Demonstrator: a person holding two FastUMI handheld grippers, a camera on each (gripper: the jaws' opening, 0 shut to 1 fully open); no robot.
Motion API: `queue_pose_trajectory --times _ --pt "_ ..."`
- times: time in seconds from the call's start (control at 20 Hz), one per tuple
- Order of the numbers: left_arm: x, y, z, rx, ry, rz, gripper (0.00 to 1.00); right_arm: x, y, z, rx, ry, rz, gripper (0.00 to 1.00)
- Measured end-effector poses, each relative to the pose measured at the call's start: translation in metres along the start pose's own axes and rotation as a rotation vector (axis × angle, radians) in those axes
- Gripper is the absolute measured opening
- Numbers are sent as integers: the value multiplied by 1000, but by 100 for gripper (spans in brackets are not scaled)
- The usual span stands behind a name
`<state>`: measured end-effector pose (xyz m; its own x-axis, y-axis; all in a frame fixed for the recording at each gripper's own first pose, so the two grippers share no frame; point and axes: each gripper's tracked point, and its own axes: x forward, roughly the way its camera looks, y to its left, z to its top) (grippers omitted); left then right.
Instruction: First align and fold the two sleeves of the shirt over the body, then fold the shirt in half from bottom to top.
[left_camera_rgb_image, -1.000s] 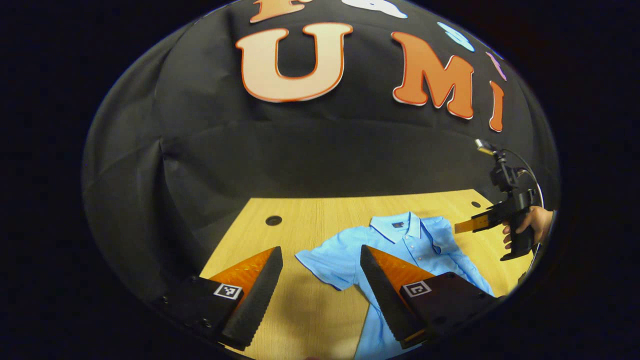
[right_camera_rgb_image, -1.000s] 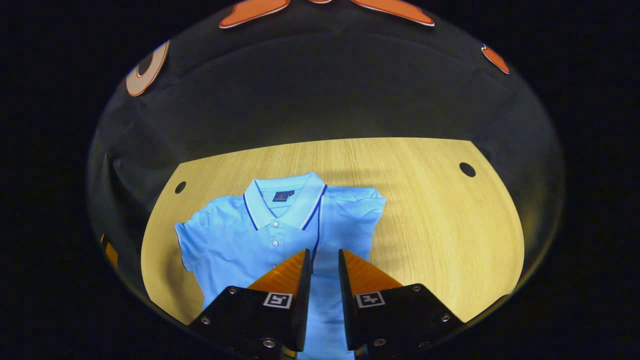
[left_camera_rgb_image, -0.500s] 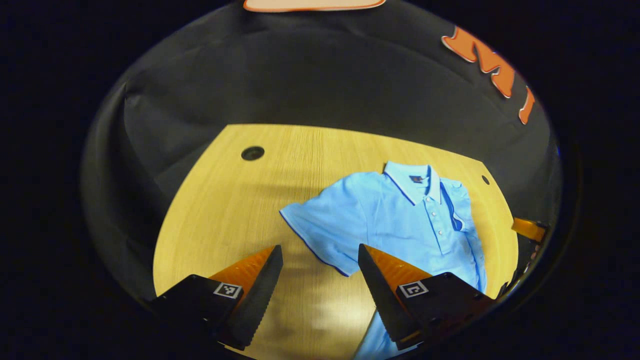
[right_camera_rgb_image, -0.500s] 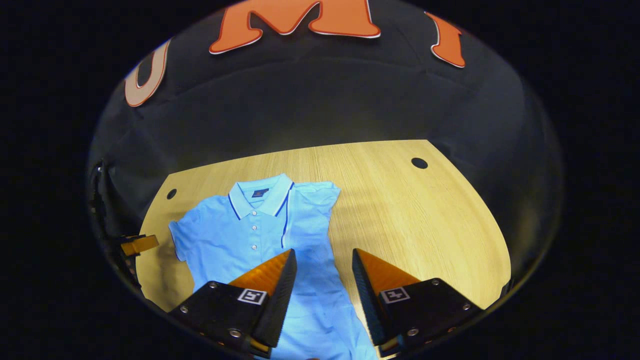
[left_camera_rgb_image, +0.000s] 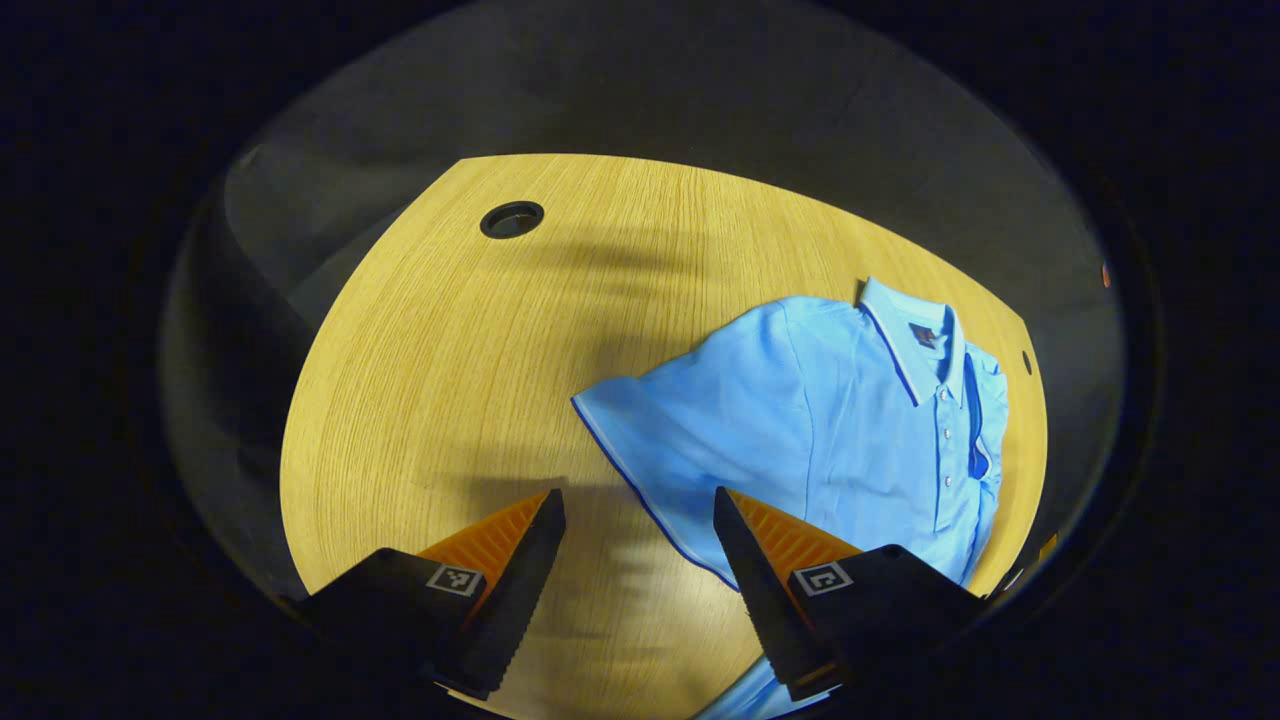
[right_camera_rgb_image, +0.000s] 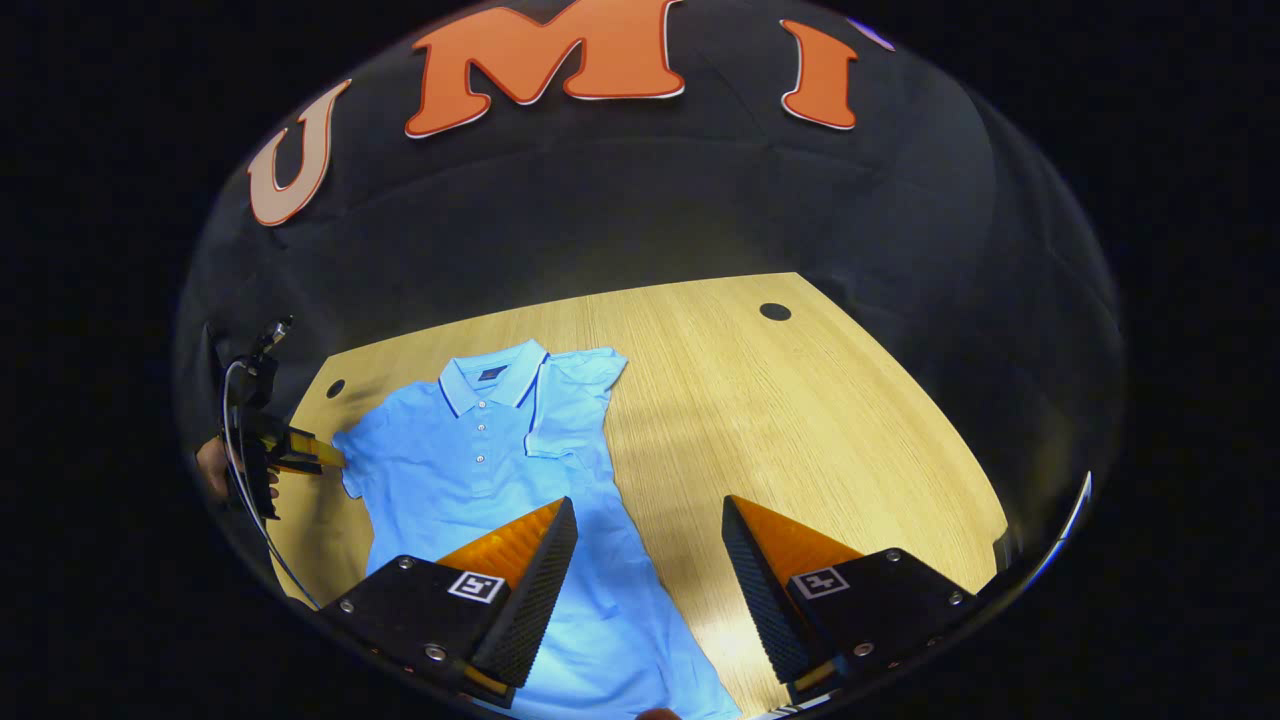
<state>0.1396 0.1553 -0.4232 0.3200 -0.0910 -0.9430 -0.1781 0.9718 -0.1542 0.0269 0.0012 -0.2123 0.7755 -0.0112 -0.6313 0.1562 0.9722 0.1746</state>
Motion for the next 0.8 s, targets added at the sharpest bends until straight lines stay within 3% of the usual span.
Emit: queue_pose_trajectory --times 0.1,0.15,0.3,0.35,0.45,0.55,0.8 --pt "3 0 -5 27 48 46 94 -7 -7 -2 10 -8 -10 89" --pt "9 -1 -2 46 41 59 98 -11 -12 -2 11 -13 -22 89" --pt "11 -14 6 69 32 57 86 -19 -24 -4 24 -21 -48 88" --pt "11 -19 9 82 24 47 67 -22 -26 -5 30 -26 -47 89" --pt "14 -32 12 114 29 23 14 -27 -31 -8 39 -29 -52 89" --pt "12 -43 20 163 2 -5 7 -33 -31 -12 52 -31 -33 89" --pt "-11 -72 42 210 -85 -53 7 -39 -42 -24 84 -32 -33 89"
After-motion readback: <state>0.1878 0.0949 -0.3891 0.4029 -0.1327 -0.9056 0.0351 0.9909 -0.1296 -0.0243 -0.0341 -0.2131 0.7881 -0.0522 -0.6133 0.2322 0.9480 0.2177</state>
